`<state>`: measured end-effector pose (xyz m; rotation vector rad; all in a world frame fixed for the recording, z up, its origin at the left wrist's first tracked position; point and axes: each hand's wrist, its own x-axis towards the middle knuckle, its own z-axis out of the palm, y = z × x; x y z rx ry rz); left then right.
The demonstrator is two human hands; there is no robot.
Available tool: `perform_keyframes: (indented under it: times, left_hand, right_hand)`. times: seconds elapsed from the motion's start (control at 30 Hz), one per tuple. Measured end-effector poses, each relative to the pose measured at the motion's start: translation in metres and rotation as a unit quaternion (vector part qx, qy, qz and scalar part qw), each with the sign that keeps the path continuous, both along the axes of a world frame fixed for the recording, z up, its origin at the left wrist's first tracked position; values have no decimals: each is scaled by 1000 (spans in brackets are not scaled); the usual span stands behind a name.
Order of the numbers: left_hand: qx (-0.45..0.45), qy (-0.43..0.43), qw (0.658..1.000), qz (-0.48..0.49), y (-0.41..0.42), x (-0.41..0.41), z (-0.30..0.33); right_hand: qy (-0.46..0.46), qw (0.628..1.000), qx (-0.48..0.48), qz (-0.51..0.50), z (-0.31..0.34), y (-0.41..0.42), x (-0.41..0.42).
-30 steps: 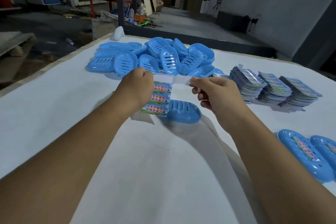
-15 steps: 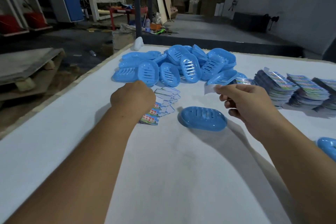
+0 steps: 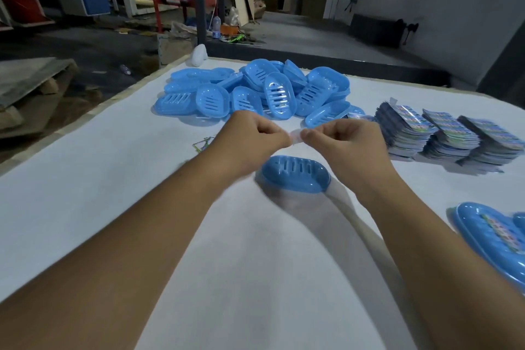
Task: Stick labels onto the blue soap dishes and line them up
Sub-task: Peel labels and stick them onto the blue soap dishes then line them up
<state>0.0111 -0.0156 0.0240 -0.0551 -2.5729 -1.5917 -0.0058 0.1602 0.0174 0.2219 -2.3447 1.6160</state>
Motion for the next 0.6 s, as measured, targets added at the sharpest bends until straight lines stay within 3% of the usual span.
perform_keyframes:
  times: [0.6]
  left_hand:
    - [79,-15,997,-3,6,-3,1]
  right_hand:
    - [13,997,-14,74,-2,3,3]
